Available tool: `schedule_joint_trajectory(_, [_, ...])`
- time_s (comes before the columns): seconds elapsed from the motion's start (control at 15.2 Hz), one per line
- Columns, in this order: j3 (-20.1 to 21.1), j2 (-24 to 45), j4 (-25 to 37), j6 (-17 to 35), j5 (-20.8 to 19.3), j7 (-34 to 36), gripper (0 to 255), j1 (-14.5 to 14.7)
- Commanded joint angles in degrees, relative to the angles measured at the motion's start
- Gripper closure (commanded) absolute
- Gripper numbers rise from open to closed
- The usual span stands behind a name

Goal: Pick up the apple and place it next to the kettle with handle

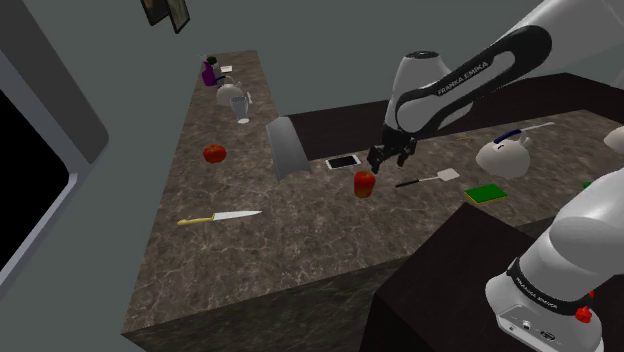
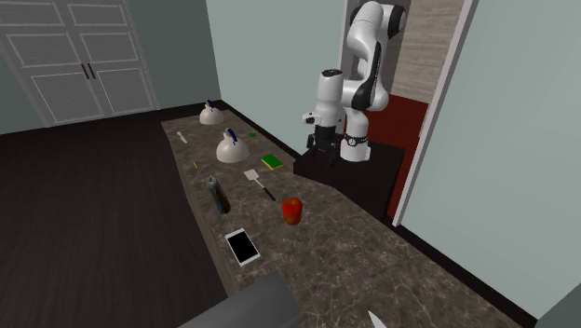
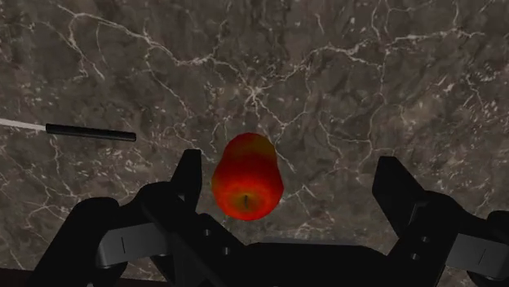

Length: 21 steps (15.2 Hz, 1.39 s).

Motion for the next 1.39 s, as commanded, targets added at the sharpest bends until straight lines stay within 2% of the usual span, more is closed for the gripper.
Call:
schedule_joint_trajectory(0.0, [0.35,5.28,0.79,5.36,-1.32,1.88,0,-0.83])
schedule_joint_trajectory(0.33, [-0.44,17.74,4.84,15.48,-6.79,7.55,0,-2.40])
schedule_joint_trajectory(0.66, [-4.31,29.93,11.07,23.19,-12.49,13.66,0,-1.09])
schedule_joint_trajectory(1.32, [-6.75,38.02,14.44,28.14,-14.05,15.21,0,0.75])
